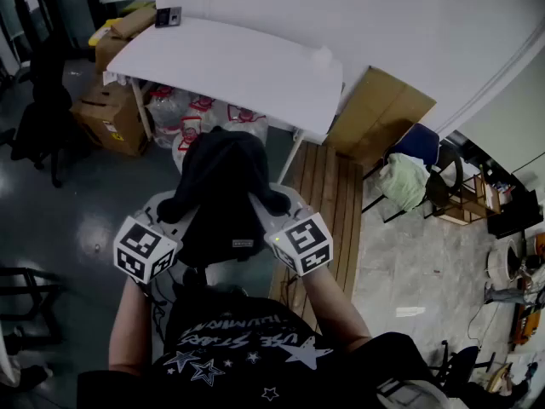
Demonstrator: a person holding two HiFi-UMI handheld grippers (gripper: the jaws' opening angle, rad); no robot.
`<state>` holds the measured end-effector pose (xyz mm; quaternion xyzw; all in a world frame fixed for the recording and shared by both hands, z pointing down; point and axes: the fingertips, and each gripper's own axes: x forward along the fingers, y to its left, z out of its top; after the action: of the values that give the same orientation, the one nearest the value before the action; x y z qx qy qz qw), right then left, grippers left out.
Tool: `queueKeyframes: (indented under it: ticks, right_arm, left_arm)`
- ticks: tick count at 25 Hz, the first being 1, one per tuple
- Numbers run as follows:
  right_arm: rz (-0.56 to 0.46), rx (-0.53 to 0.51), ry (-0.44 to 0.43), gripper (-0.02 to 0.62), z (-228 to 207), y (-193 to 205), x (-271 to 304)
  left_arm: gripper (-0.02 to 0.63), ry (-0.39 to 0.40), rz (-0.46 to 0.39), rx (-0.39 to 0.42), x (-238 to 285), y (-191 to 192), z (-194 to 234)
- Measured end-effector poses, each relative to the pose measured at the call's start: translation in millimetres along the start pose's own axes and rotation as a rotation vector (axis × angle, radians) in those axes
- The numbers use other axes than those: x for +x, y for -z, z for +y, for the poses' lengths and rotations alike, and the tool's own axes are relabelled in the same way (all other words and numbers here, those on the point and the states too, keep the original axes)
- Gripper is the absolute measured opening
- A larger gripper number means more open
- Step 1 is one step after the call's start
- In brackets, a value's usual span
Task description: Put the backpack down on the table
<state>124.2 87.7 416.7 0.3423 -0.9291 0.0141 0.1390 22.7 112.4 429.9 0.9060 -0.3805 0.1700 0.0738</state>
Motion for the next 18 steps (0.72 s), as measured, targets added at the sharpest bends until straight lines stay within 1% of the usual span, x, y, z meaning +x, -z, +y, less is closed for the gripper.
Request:
queueKeyframes:
  ticks: [5, 10, 14, 18]
  right_arm:
    - [0.010, 0.000, -0.012, 0.020, 4, 4, -8]
    - [0.039, -0.018, -0.026, 0.020, 9, 12, -10]
    - [0.039, -0.029, -0.042, 0.020, 13, 11, -14]
    - [0.021, -0.010, -0.046, 0.018, 13, 8, -17]
  left_arm:
    - [0.041, -0.005, 0.007, -0.018, -3, 5, -10]
    - [0.041, 0.000, 0.021, -0.059, -4, 14, -17]
    - [0.042, -0.011, 0.027, -0.055, -9, 13, -21]
    - [0.042, -0.019, 0.027, -0.049, -12, 9, -24]
